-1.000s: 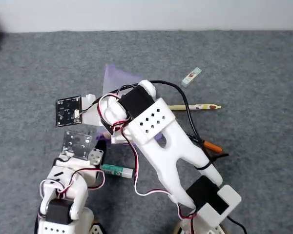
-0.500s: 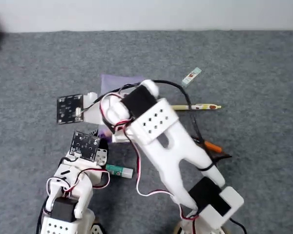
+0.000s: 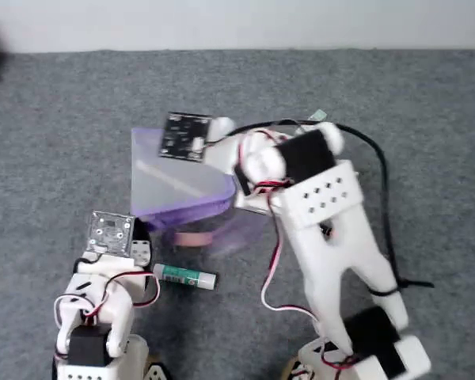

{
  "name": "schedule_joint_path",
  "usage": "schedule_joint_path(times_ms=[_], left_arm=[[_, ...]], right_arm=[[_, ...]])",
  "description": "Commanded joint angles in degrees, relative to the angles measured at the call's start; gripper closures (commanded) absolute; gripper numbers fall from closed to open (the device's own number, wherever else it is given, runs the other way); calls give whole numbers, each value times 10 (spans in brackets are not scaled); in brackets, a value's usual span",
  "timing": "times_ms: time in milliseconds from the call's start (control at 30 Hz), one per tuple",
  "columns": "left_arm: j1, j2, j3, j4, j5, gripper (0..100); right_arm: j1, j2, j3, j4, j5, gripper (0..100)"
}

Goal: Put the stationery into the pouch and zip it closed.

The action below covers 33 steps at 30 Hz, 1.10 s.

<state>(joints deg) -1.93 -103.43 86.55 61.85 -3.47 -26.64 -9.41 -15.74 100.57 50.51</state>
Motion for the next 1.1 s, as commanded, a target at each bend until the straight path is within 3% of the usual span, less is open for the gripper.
schedule_joint_path(times_ms=[0,133,233,367,533,633,833,1067], left_arm=[[-7,-6,-62,52,2,988],[-9,-6,-90,81,2,988],[-9,-6,-94,80,2,988],[-10,-6,-109,76,11,987],[-10,-5,-150,73,88,987],[-10,-5,-153,45,102,987],[-10,-5,-152,-35,134,986],[-11,-5,-152,-47,139,986]], right_arm=[[47,-61,27,22,-2,989],[58,-94,54,22,-5,989],[16,-106,74,22,-41,987],[-56,-114,117,22,-161,925],[-102,-109,145,20,-416,768],[-141,-109,145,18,-526,750],[-199,-109,146,-12,-549,750],[-229,-108,234,-121,-547,750]])
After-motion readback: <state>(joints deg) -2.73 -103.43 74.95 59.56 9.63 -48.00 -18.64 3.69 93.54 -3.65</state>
